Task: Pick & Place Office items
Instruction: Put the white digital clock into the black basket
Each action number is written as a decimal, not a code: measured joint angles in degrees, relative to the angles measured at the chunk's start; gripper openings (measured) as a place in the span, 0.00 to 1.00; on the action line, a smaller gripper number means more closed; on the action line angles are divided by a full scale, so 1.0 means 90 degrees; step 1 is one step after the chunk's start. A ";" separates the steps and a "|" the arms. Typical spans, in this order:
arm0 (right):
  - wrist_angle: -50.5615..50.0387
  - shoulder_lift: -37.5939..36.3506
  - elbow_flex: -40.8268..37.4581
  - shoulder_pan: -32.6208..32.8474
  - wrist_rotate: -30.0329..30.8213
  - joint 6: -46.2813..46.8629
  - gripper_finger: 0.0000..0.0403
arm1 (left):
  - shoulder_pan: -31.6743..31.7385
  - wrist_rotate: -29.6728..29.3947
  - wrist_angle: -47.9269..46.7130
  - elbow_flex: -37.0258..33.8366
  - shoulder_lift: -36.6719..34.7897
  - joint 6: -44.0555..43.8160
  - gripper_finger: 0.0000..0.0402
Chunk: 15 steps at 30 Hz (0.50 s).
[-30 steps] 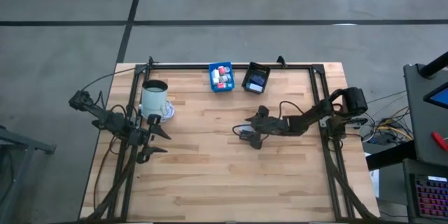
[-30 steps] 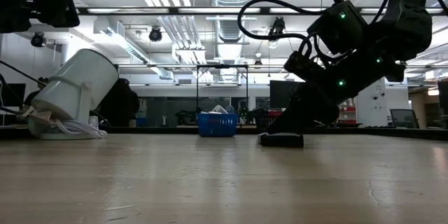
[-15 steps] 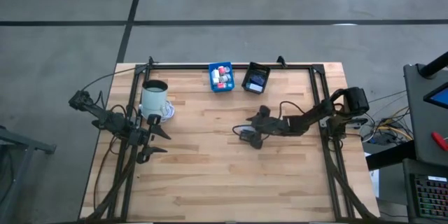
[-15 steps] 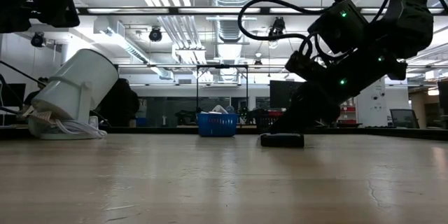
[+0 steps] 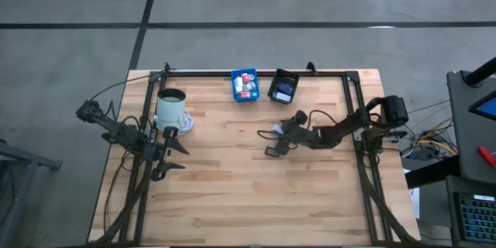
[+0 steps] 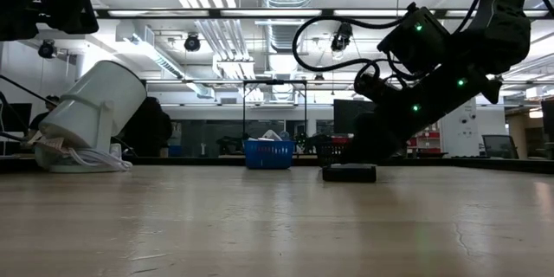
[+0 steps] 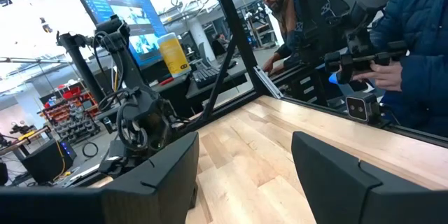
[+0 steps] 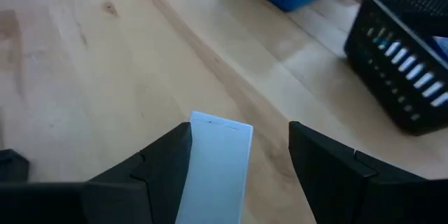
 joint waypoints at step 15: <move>0.0159 -0.0551 -0.0019 0.0191 -0.0114 -0.0571 0.60 | 0.0000 0.0000 0.0000 0.0000 -0.0001 0.0000 0.58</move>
